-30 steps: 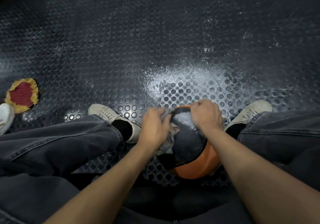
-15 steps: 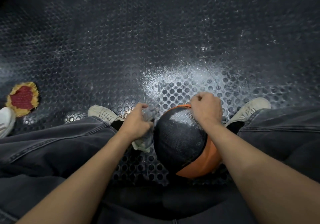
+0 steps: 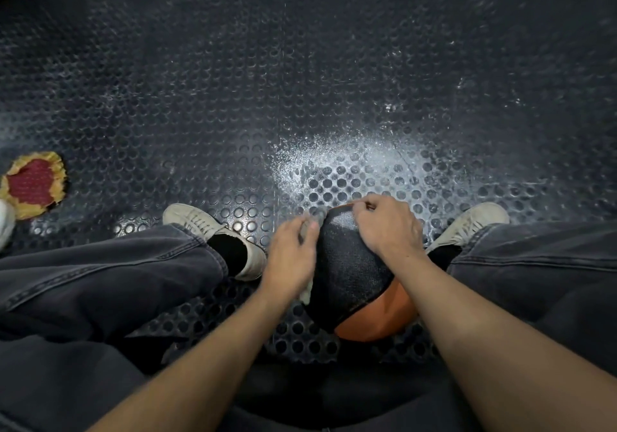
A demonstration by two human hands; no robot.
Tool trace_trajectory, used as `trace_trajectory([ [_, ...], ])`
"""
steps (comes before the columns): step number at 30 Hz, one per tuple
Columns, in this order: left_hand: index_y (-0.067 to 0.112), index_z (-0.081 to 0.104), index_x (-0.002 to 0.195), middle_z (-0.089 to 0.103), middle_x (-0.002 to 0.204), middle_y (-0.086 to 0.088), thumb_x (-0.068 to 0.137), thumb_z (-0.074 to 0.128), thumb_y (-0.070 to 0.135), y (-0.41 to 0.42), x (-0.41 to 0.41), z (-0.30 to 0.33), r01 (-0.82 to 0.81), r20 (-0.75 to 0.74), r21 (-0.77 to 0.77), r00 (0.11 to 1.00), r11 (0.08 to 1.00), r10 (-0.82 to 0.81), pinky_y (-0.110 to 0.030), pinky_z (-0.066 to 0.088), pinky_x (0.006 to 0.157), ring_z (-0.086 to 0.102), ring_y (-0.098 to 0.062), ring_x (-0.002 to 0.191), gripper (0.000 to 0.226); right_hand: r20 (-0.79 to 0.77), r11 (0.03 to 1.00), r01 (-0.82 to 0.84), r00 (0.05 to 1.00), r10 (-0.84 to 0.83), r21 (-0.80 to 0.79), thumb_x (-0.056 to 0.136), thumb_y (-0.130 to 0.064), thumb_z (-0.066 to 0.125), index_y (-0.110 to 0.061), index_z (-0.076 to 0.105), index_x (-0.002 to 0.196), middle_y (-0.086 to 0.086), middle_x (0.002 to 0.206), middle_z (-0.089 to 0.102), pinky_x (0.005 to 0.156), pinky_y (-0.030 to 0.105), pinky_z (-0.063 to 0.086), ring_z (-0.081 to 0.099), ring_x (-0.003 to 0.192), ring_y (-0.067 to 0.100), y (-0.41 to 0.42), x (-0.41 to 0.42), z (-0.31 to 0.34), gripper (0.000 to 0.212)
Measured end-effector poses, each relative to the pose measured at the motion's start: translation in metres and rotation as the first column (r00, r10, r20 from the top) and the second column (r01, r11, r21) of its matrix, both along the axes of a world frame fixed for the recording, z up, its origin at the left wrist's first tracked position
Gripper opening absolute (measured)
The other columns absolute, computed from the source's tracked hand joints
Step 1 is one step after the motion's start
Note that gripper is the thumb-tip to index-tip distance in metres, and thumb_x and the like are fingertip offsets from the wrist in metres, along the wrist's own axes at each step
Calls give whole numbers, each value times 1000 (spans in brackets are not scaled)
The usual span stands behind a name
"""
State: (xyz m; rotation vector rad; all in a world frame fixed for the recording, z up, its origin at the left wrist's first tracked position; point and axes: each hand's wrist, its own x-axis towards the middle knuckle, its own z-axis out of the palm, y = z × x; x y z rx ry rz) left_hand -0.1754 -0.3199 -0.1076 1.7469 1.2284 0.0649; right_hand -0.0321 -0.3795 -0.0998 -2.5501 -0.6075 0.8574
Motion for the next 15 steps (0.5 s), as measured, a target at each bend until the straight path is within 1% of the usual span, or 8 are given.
trace_trajectory([
  [1,18,60,124,56,120,-6,100,42,38,-14,0,6,28,-70,154,997,988,-17,-36,37,105,51,-20,113,36,3,1000,-5,1000,5,-7,101,-37,43,-30,71,99,-9,68,52,105,42,39,44,60,9,0,1,-1,28],
  [3,14,57,128,49,119,-7,101,39,32,-36,0,21,48,-68,280,997,959,-30,-34,37,102,50,-20,108,36,10,1000,-8,1000,8,11,101,-39,44,-28,71,97,-9,67,54,103,45,44,48,60,10,2,2,-4,29],
  [5,13,59,126,51,114,-5,102,39,28,-28,1,16,77,-64,302,996,950,-60,-25,38,95,50,-15,98,34,-13,999,-11,1000,12,40,100,-39,45,-26,71,97,-7,67,61,99,47,48,56,61,13,1,2,-8,29],
  [8,7,67,112,61,109,-7,102,43,21,12,11,5,83,-89,277,994,957,-60,-18,37,89,53,-14,98,30,-5,998,3,1000,-3,56,99,-37,43,-25,70,93,-4,70,64,100,48,46,60,66,18,3,-4,-10,29],
  [9,8,69,102,64,102,-7,101,44,22,15,14,8,99,-86,283,993,954,-78,-17,40,82,56,-15,92,29,3,999,22,1000,-22,43,99,-37,43,-26,69,90,-3,73,64,101,48,44,60,69,19,4,-5,-11,30],
  [11,12,67,88,63,84,-1,101,45,29,0,13,20,176,-82,305,984,936,-159,-13,36,67,55,-11,74,31,35,998,57,998,-58,20,99,-37,42,-26,68,89,-4,78,63,99,45,44,56,70,17,3,-1,-11,30],
  [14,16,69,96,63,92,5,98,49,29,-19,5,29,239,-78,377,971,895,-226,-21,43,77,54,-7,77,24,-1,998,45,999,-45,35,99,-38,44,-27,71,93,-3,79,65,82,36,48,56,69,18,-1,10,-15,29],
  [15,15,70,96,65,94,5,98,51,25,-11,6,27,222,-99,371,975,902,-200,-20,45,77,53,-5,73,22,-20,999,25,999,-24,40,99,-39,45,-27,71,95,-4,77,66,81,36,48,58,69,18,-1,10,-16,29],
])
